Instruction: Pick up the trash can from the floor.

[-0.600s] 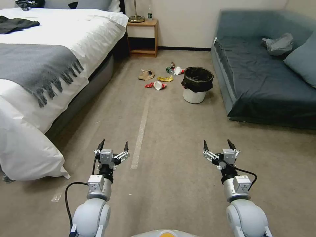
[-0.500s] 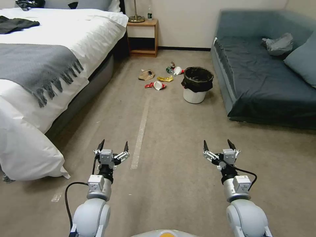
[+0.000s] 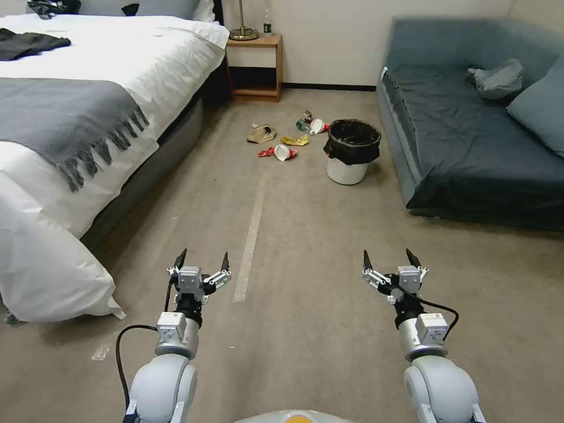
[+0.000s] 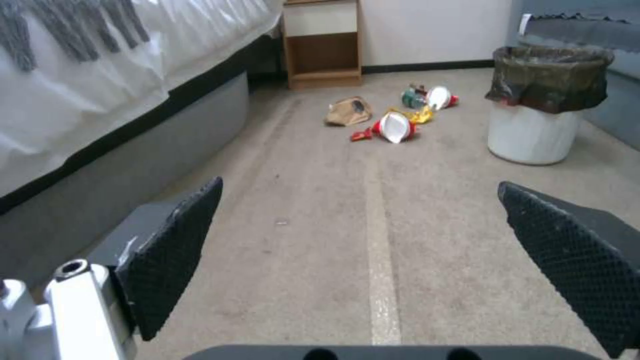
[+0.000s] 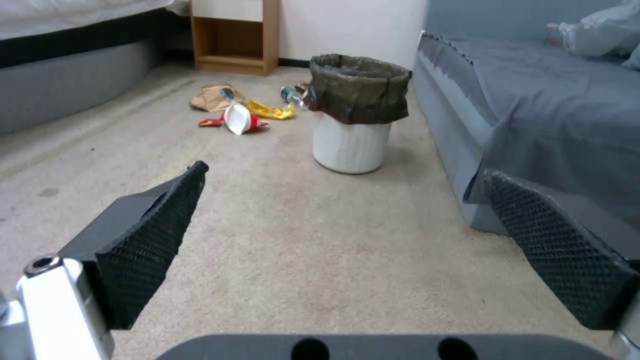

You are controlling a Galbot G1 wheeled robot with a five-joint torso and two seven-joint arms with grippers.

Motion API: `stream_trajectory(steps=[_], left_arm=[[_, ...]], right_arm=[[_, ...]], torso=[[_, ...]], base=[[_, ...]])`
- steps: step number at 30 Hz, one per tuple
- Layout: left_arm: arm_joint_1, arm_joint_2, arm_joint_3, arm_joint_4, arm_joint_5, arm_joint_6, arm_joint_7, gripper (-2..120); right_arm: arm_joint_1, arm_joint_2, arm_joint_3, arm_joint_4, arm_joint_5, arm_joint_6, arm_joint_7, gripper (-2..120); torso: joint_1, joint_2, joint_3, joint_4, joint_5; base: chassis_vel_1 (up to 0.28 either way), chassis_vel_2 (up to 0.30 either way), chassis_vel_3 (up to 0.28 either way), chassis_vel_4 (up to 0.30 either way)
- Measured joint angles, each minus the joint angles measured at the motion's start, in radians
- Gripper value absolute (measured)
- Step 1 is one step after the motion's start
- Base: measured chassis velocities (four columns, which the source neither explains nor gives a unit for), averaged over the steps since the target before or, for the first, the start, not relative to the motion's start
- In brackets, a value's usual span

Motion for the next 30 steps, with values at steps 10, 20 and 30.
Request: stream_trajectory(steps=[10, 20, 30], left_arm=[[0.0, 0.0, 0.0, 0.0, 0.0, 0.0, 0.0, 100], [0.053, -0.017, -0.11, -0.044, -0.098, -0.015, -0.036, 100], [0.171, -0.05, -0.37, -0.139, -0.352, -0.083, -0.11, 100]], right_arm=[[0.0, 0.0, 0.0, 0.0, 0.0, 0.0, 0.0, 100], [-0.079, -0.021, 0.023, 0.031, 0.106, 0.01, -0.085, 100], [-0.28, -0.076, 0.084, 0.115, 0.398, 0.049, -0.314, 100]], torso=[[0.0, 0.0, 0.0, 0.0, 0.0], [0.0, 0.0, 0.0, 0.0, 0.0001], [0.0, 0.0, 0.0, -0.0004, -0.0004]], base=[[0.0, 0.0, 0.0, 0.0], [0.0, 0.0, 0.0, 0.0], [0.0, 0.0, 0.0, 0.0]])
